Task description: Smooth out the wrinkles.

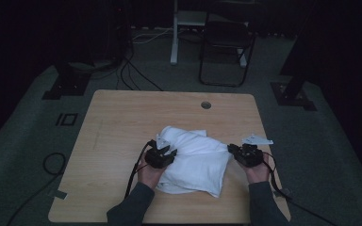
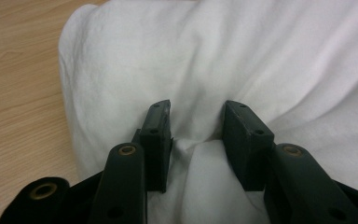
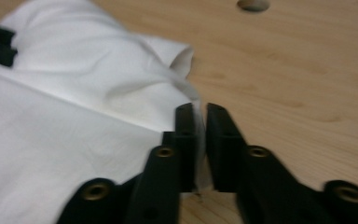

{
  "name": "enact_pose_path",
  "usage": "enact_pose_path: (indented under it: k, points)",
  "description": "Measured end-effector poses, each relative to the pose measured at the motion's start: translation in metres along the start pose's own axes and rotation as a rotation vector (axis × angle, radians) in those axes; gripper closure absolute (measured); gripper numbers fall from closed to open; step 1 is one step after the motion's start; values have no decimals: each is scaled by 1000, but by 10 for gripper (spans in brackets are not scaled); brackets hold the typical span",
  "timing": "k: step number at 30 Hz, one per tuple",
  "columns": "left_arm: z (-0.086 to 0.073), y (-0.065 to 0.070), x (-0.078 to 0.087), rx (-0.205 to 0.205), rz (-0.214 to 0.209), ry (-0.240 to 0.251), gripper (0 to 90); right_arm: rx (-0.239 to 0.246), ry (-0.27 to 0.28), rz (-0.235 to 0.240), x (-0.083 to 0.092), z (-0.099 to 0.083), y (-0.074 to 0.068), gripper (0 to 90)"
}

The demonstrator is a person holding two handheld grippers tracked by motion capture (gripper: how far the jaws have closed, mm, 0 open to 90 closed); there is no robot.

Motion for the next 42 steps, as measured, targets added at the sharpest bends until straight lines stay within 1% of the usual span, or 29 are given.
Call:
enact_pose_path:
  k: [1,3,4,6,8,10,11,13,16,18,19,21,22,23,24,25,27,28,29,32,33,34,36,39,40,41,42]
  points:
    - [1,1,1,8,-7,9,621,-4,11,-16,4,3,0,678]
    - [1,2,4,16,-24,18,607,-4,53,-2,15,12,-9,593]
    - [1,4,6,24,-32,23,597,5,82,33,20,16,-21,556]
    - [1,7,10,24,-47,27,570,43,85,113,22,16,-47,522]
    - [3,10,16,28,-63,37,539,65,74,184,18,11,-73,490]
    - [5,14,23,29,-80,51,521,87,37,232,9,1,-94,466]
    - [6,15,27,25,-88,58,504,102,12,236,3,-5,-101,455]
    - [7,17,34,13,-92,69,486,128,-44,244,-6,-19,-112,453]
    - [3,21,45,0,-108,73,480,169,-98,208,-12,-38,-113,459]
    - [-2,24,51,6,-125,76,480,176,-120,186,-11,-48,-111,462]
    - [-5,26,55,2,-126,81,480,179,-131,185,-11,-51,-110,464]
    - [-11,29,62,-3,-121,92,481,193,-148,147,-10,-56,-104,463]
    - [-15,30,66,0,-131,92,482,190,-150,132,-11,-58,-100,463]
    - [-20,32,67,-1,-137,87,482,171,-150,133,-11,-60,-97,462]
    - [-25,33,66,-13,-134,73,481,148,-152,138,-12,-61,-94,462]
    - [-29,34,64,-22,-128,63,481,137,-151,135,-14,-61,-91,462]
    - [-33,34,59,-29,-120,58,481,134,-148,116,-19,-59,-87,463]
    - [-33,33,57,-20,-123,64,481,127,-147,113,-21,-59,-86,462]
    - [-32,32,55,-19,-121,69,483,119,-142,106,-25,-57,-82,462]
    - [-28,29,50,-27,-91,75,489,92,-130,90,-35,-51,-75,462]
    - [-27,27,48,-24,-80,79,490,85,-129,91,-38,-49,-73,462]
    - [-25,24,47,-24,-70,82,490,72,-126,90,-42,-46,-71,458]
    - [-23,19,44,-12,-56,88,490,61,-116,89,-50,-41,-68,456]
    - [-19,10,41,4,-32,91,491,53,-118,84,-62,-33,-65,453]
    - [-19,10,41,4,-32,91,491,53,-118,84,-62,-33,-65,453]
    - [-17,5,40,10,-17,92,491,55,-117,77,-68,-29,-65,455]
    - [-14,-4,38,15,8,93,490,52,-118,73,-78,-21,-67,456]
Point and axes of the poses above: each handheld gripper's, and its own axes: x roughly backward along the jaws, z roughly out of its top, y roughly to its right, the point moved 8 cm from there along -x, roughly forward along the jaws, and after that the axes turned 3 degrees about x, right-handed, at the moved point
